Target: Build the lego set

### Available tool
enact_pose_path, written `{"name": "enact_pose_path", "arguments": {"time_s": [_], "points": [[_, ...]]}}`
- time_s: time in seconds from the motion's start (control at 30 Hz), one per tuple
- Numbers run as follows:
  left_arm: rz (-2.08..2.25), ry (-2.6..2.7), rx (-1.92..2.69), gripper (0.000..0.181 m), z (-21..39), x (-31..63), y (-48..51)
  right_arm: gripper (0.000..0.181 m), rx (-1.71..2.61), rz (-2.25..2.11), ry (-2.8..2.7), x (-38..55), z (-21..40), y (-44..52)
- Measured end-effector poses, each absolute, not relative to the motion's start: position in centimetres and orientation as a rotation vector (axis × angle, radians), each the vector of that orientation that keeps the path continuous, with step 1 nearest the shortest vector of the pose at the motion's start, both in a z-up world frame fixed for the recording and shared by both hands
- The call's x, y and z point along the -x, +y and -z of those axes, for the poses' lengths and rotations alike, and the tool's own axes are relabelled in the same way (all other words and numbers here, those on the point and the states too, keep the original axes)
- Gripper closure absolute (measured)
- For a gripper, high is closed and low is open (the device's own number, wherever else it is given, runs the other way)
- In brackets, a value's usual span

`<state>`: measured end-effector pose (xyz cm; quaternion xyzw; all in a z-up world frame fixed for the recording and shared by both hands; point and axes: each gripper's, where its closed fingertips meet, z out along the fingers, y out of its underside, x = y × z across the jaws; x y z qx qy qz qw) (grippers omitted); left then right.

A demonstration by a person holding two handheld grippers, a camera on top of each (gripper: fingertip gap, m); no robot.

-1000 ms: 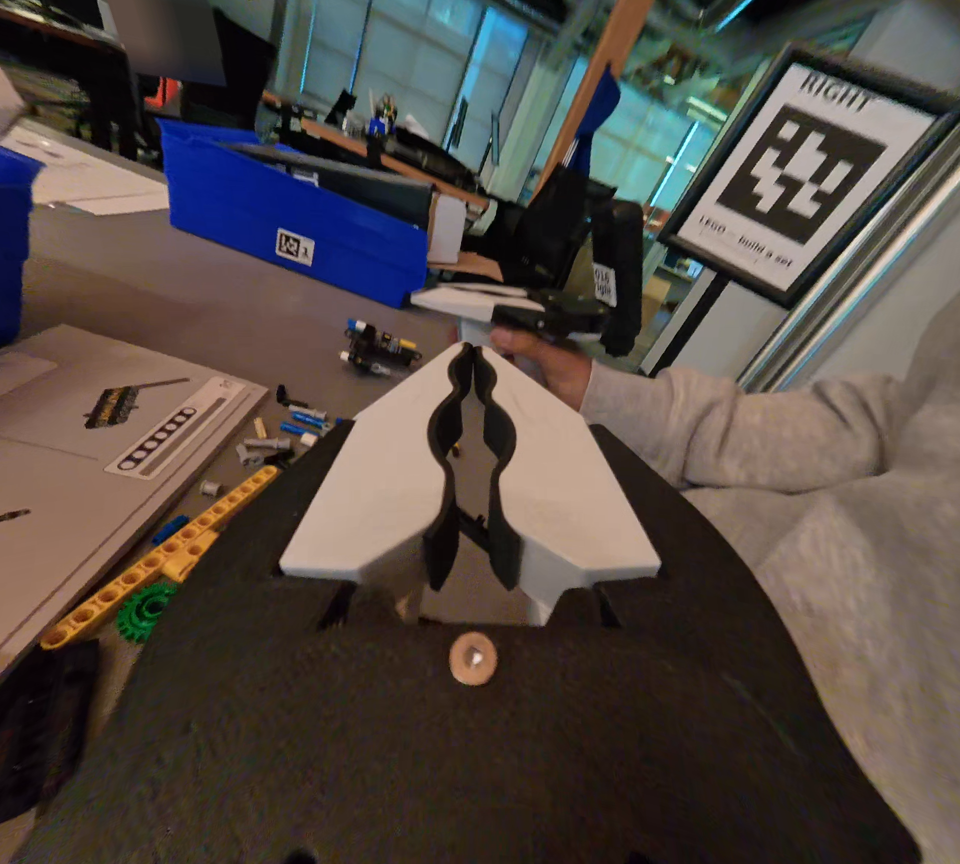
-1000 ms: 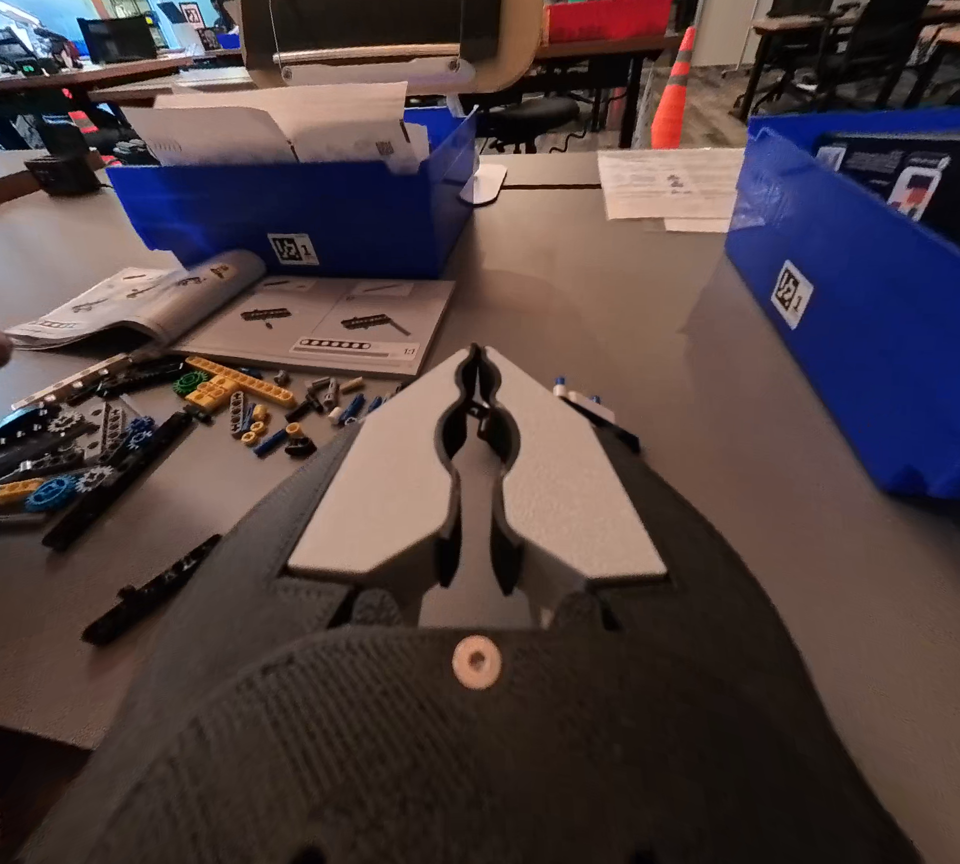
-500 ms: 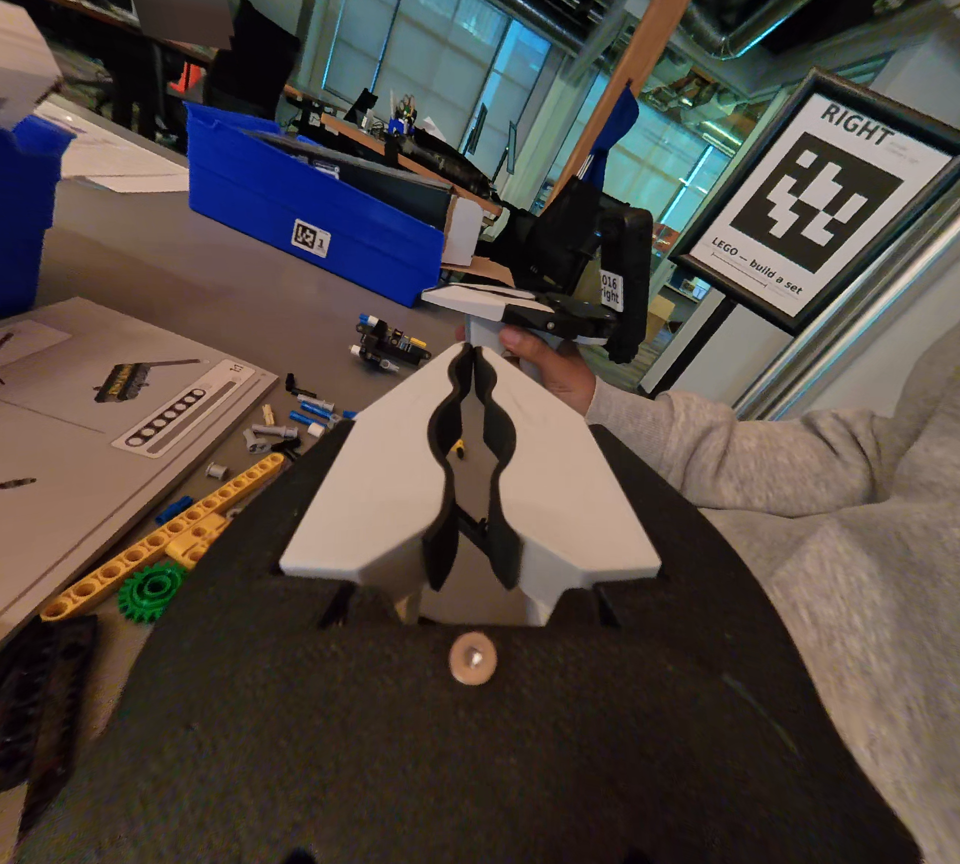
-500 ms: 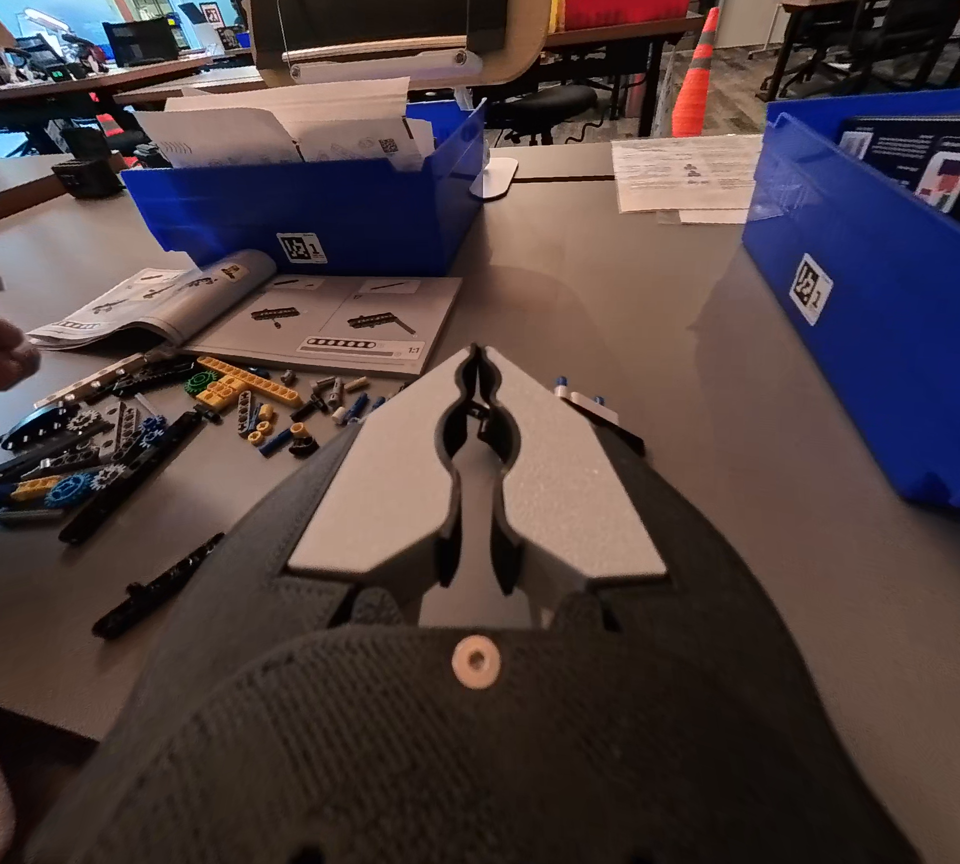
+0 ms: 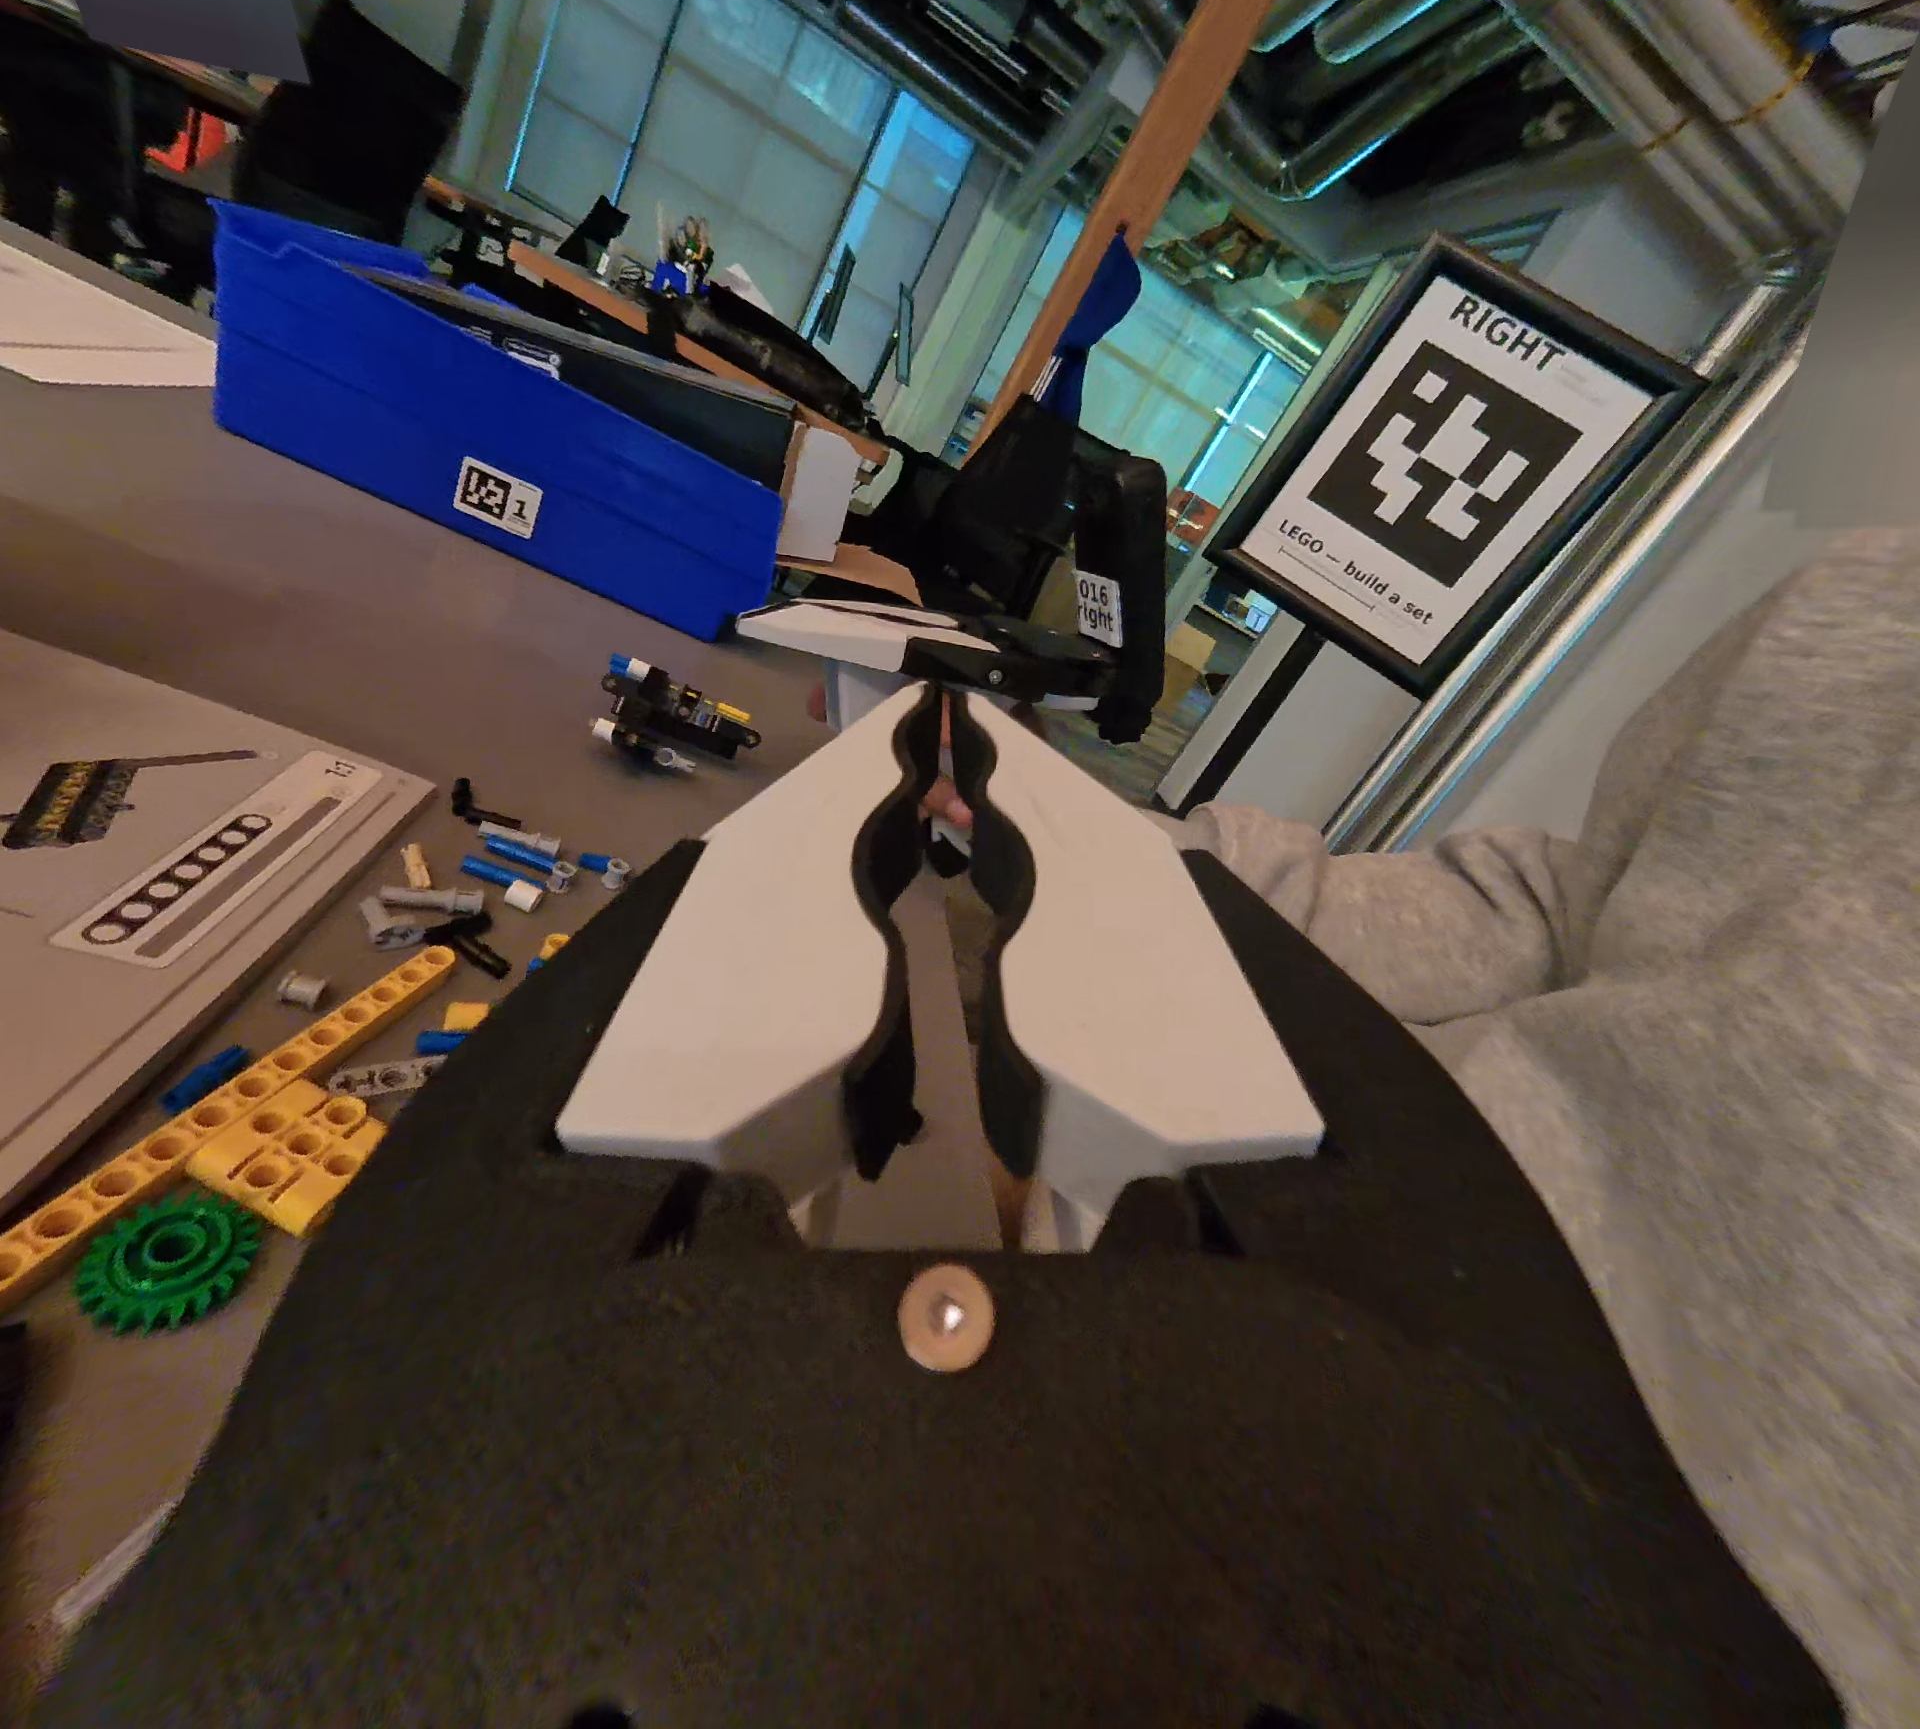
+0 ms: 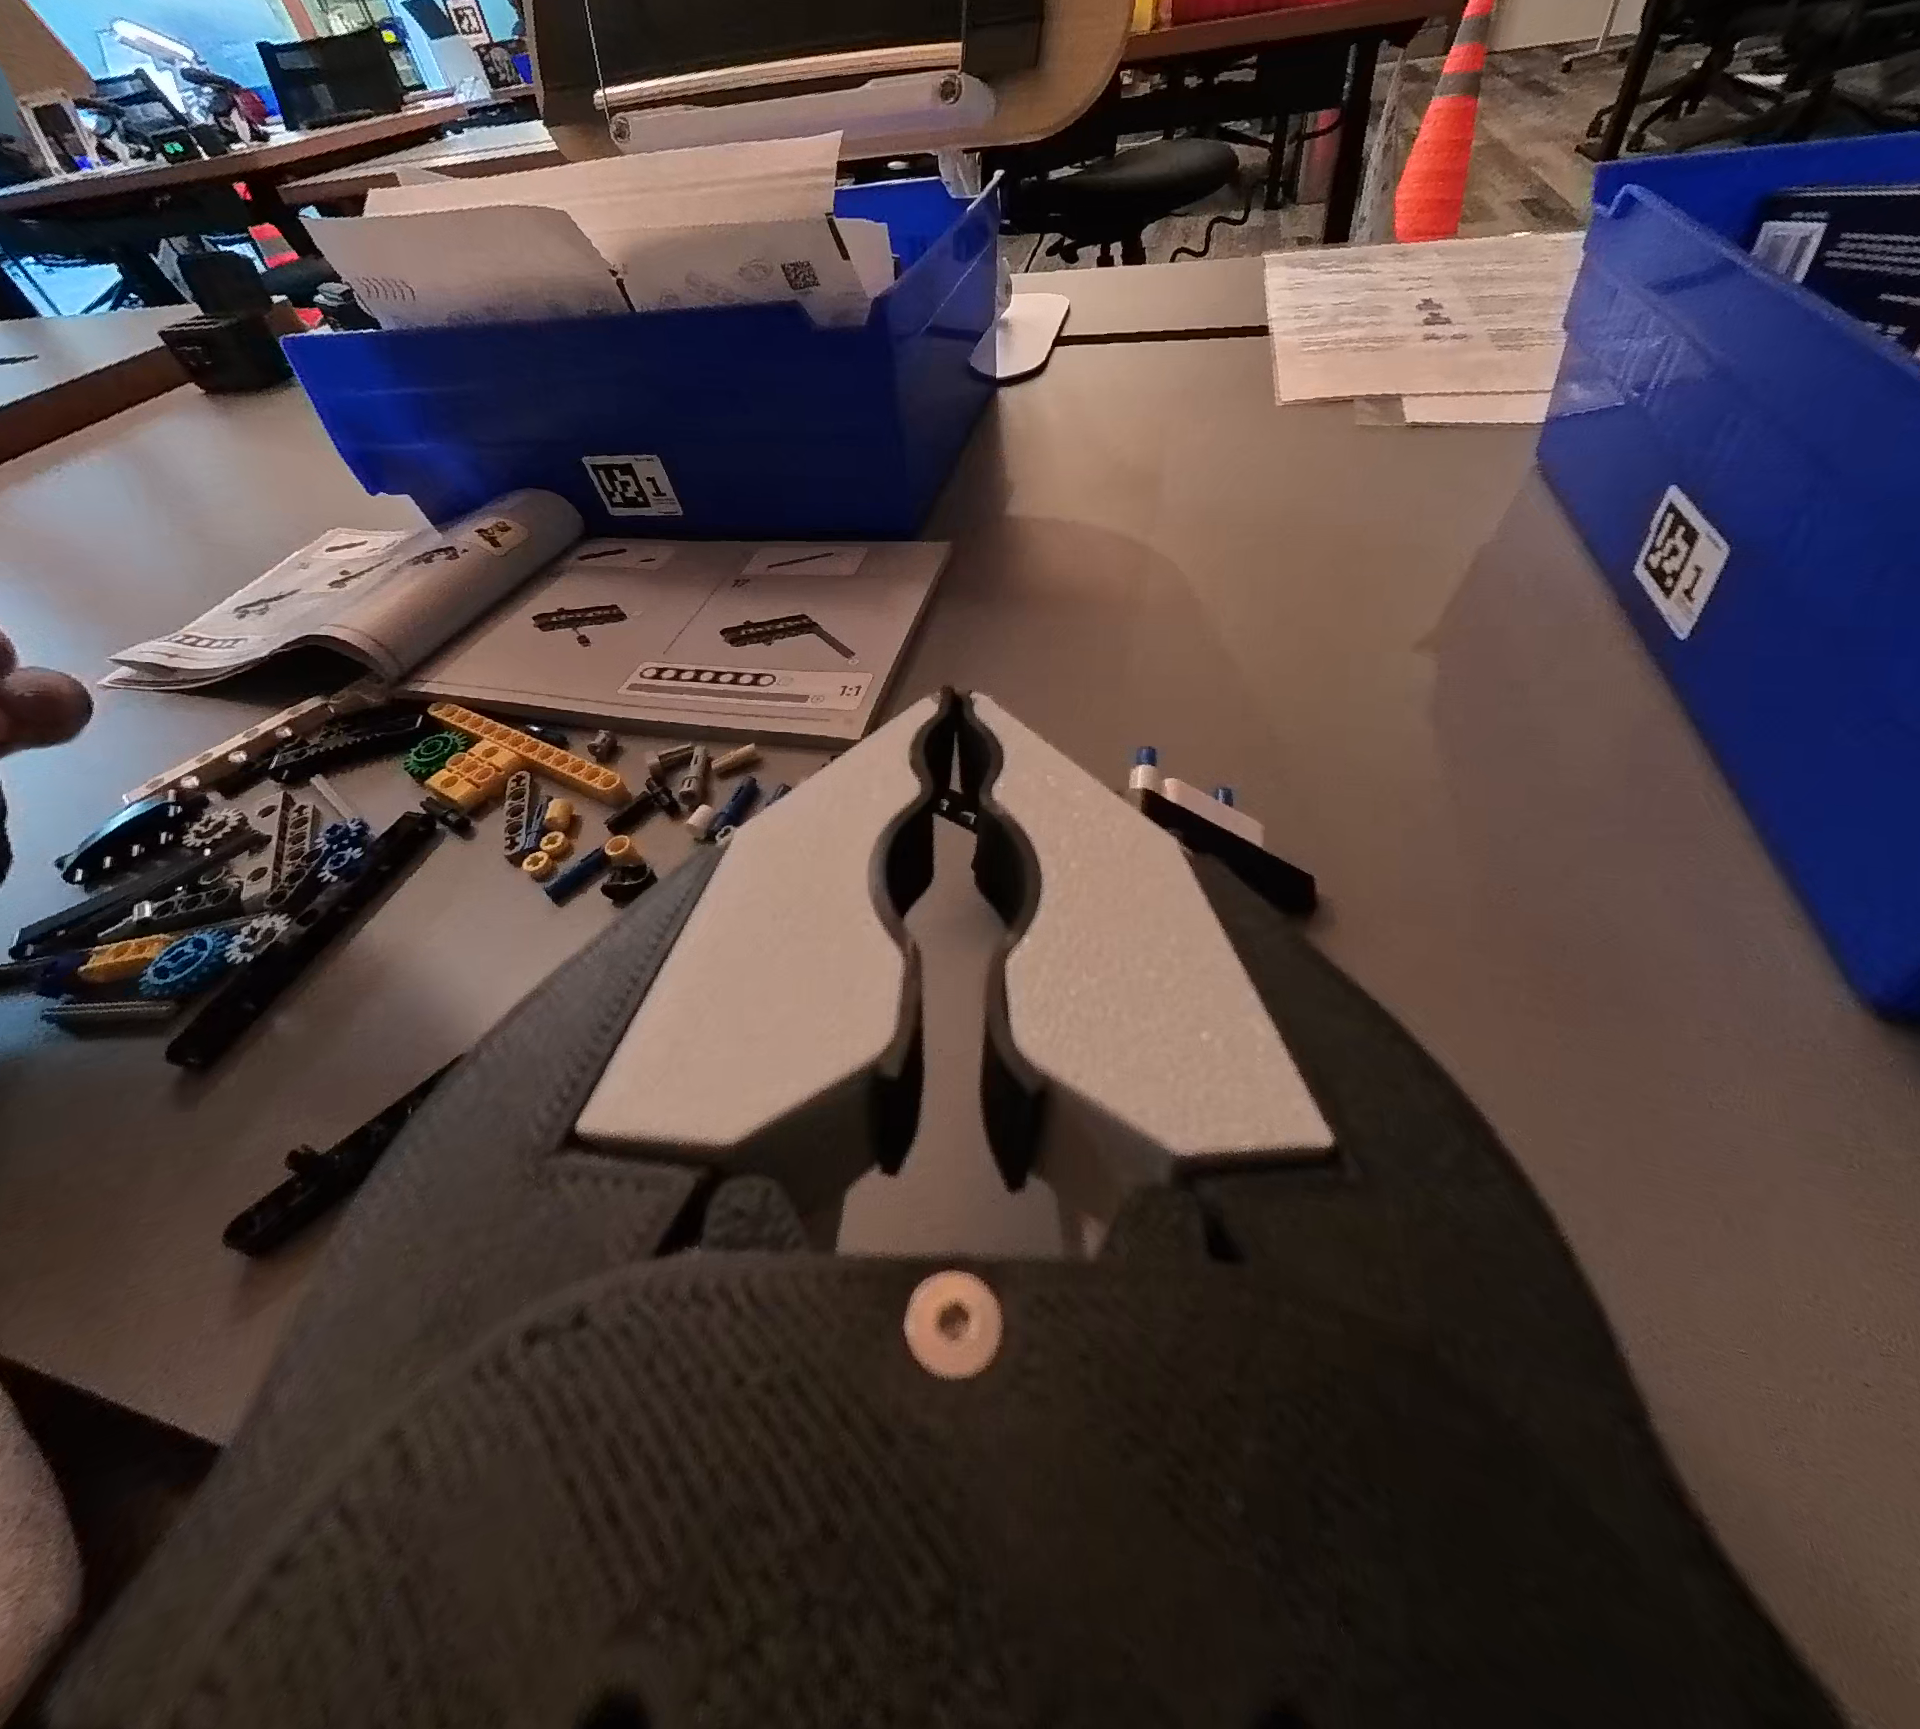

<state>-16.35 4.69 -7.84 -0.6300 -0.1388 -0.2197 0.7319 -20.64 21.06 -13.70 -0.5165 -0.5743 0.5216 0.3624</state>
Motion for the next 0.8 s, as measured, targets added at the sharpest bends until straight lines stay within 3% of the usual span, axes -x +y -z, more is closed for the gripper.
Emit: {"name": "enact_pose_path", "arguments": {"time_s": [0.8], "points": [[0.507, -0.352, 1.393, 0.181, 8.38, 16.87, 4.7, 0.181, 1.325, -1.33, -1.529, 20.8, 14.12, 20.53]]}}
